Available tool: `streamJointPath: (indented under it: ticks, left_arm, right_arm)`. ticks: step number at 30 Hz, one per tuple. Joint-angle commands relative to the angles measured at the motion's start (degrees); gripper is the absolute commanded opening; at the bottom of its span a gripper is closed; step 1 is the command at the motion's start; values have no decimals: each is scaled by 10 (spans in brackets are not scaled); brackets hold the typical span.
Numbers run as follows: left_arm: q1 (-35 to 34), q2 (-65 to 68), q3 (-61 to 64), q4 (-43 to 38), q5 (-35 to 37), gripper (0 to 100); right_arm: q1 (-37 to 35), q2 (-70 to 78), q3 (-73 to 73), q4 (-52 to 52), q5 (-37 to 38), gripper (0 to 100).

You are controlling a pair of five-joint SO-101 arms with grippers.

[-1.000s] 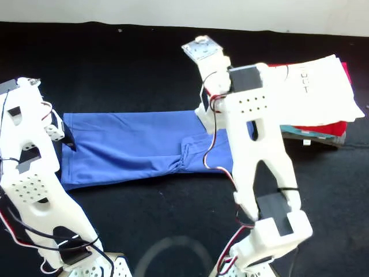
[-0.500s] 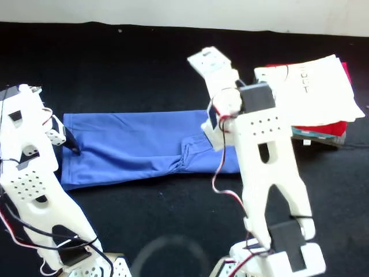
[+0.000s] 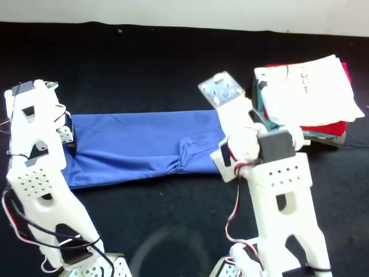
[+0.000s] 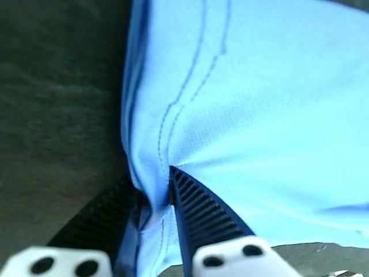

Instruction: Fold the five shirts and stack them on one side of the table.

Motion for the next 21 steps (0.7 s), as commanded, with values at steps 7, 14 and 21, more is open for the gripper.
streamJointPath:
  ticks: [7,14,21]
  left_arm:
    - [-183,0,-144,63,-102,9]
    - [-174,-16,-179,114,-111,9]
    - [-58,-156,3,114,-102,9]
  right_arm:
    - [138,-109,296,-216,3,5]
    - [217,-135,518,-389,5,5]
    - [280,-149,653,-536,4,5]
